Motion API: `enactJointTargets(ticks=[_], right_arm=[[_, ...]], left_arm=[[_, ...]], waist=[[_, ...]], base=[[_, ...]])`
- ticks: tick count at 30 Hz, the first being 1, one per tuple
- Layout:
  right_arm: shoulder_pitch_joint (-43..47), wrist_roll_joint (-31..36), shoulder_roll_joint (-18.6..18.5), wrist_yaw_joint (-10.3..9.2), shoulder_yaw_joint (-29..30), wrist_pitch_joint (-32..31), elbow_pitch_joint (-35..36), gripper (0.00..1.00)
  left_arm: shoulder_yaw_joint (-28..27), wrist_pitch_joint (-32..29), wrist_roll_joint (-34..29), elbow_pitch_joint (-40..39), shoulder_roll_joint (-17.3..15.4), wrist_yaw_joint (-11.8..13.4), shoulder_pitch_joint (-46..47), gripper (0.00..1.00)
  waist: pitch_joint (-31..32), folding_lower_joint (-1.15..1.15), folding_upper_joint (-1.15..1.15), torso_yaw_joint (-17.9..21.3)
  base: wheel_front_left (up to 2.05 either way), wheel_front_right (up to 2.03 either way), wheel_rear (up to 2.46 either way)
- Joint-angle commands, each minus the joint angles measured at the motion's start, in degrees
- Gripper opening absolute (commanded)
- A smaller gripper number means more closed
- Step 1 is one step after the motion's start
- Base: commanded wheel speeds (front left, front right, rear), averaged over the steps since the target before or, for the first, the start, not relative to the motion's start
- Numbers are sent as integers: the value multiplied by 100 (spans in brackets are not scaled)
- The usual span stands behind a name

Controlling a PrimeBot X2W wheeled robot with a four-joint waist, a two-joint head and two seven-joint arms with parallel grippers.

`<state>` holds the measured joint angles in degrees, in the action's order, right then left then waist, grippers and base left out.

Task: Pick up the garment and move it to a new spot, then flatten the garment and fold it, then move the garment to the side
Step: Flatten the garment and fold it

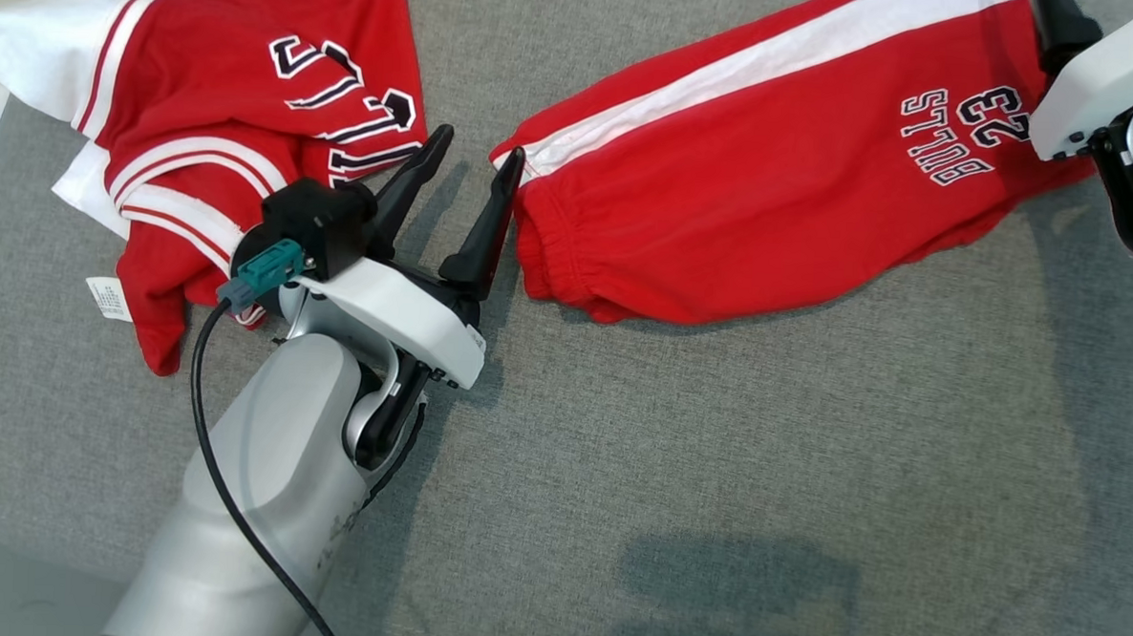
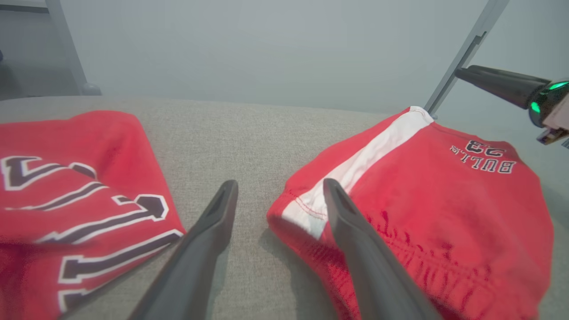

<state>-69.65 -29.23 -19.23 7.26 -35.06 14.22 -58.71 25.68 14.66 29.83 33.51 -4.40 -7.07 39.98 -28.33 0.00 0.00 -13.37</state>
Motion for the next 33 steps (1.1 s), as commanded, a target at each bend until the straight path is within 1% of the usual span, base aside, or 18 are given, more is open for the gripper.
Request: enactJointTargets(ticks=[1, 6, 13, 17, 21, 22, 25, 30, 33], right_arm=[[201, -55, 3, 23, 66, 75, 203, 100], [649, 9, -76, 23, 245, 76, 601, 100], [1425, -52, 17, 23, 552, 77, 972, 100], [1904, -150, 98, 23, 738, 77, 1107, 100], [2230, -289, 123, 23, 906, 77, 1175, 100], [2404, -392, 148, 23, 995, 77, 1158, 100], [2531, -682, 227, 23, 1178, 77, 1060, 100], [2450, -1328, 349, 23, 1377, 77, 668, 100], [2300, -1432, 289, 23, 1436, 77, 446, 100]], left_arm=[[-248, 33, -112, -194, -127, -40, -119, 100], [-548, 33, -443, -350, -51, -41, -481, 100], [-930, 33, -772, -485, 39, -41, -1049, 100], [-1092, 34, -926, -583, 81, -41, -1396, 100], [-1144, 34, -1007, -702, 110, -41, -1628, 100], [-1149, 34, -1044, -783, 124, -41, -1748, 100], [-1133, 34, -1045, -849, 138, -41, -1876, 100], [-1061, 34, -919, -916, 148, -41, -1905, 100], [-981, 34, -875, -972, 150, -41, -1859, 100]], waist=[[94, 0, 0, 51], [398, 0, 0, 148], [859, 0, 0, 294], [1088, 0, 0, 307], [1187, 0, 0, 253], [1208, 0, 0, 199], [1175, 0, 0, 95], [996, 0, 0, -93], [890, 0, 0, -184]], base=[[0, 0, 0], [0, 0, 0], [0, 0, 0], [0, 0, 0], [0, 0, 0], [0, 0, 0], [0, 0, 0], [0, 0, 0], [0, 0, 0]])
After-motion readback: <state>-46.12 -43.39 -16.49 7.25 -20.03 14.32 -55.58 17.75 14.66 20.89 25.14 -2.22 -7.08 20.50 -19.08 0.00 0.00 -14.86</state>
